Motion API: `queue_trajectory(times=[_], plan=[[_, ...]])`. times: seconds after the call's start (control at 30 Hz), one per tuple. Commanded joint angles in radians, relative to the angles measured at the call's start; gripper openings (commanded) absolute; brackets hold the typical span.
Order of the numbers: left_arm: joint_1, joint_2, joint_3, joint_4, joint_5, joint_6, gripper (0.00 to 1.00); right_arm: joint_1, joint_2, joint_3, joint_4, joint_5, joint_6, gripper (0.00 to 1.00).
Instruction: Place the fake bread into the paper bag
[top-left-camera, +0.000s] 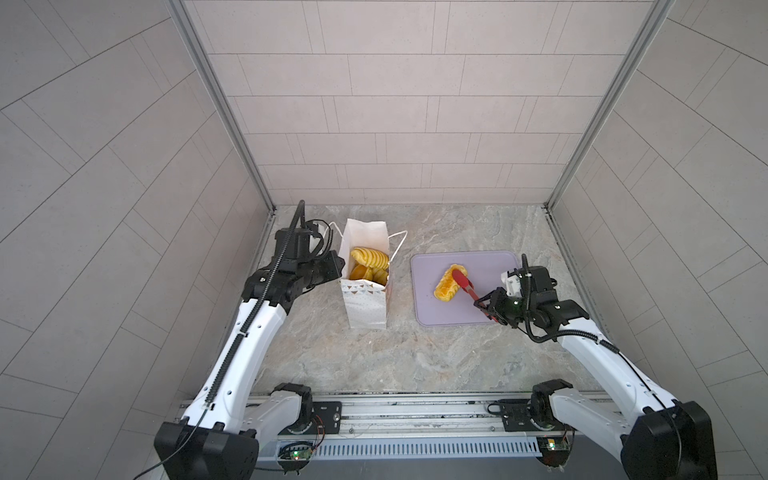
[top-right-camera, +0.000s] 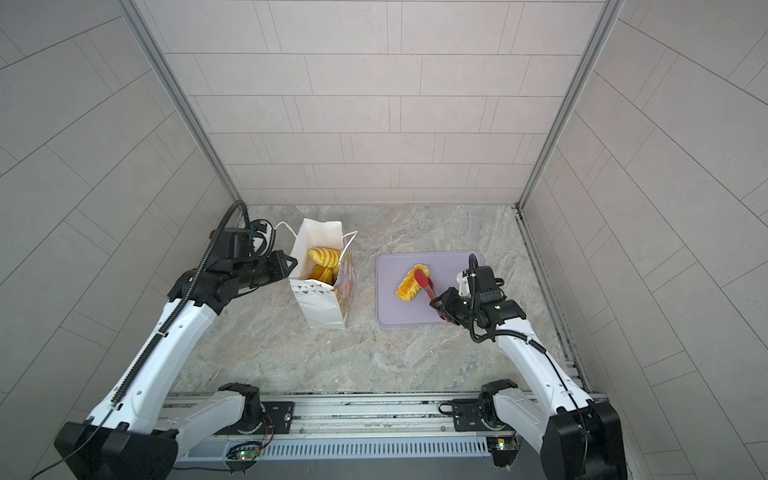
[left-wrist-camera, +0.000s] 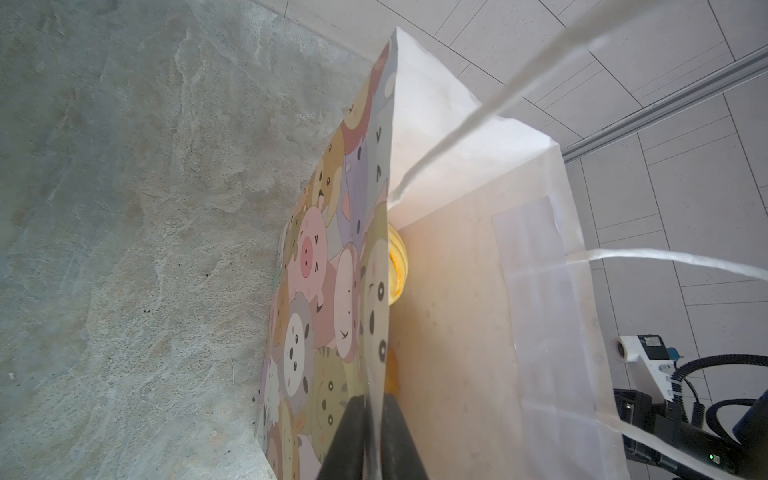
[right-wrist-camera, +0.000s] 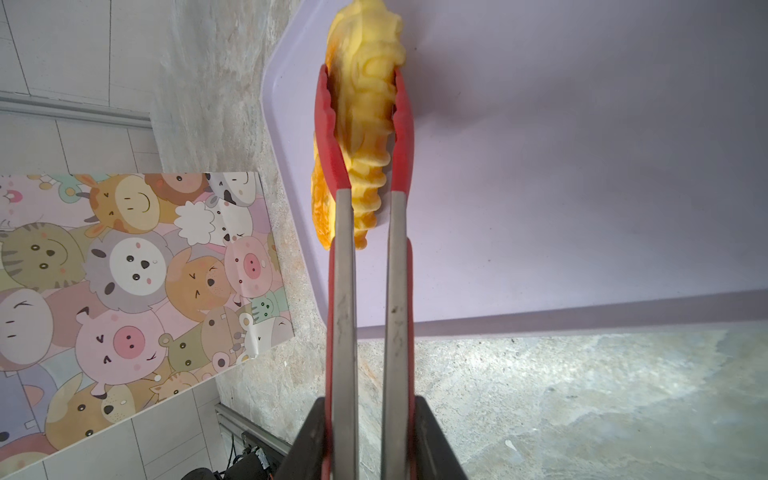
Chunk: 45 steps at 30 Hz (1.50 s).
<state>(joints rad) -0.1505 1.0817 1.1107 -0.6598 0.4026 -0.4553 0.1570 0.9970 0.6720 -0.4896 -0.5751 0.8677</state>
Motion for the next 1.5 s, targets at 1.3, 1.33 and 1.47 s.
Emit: queue_trajectory(times=[1.3, 1.33, 1.47], plan=[[0.003, -0.006, 0.022, -0.023, 0.000, -0.013, 0.14, 0.549, 0.273, 1.124, -0.322, 0.444, -0.453, 0.23], [0.005, -0.006, 0.021, -0.023, -0.001, -0.013, 0.14, 0.567, 0.286, 1.135, -0.333, 0.455, -0.464, 0.23], [0.005, -0.006, 0.021, -0.024, -0.002, -0.013, 0.14, 0.635, 0.336, 1.178, -0.389, 0.498, -0.500, 0.23]])
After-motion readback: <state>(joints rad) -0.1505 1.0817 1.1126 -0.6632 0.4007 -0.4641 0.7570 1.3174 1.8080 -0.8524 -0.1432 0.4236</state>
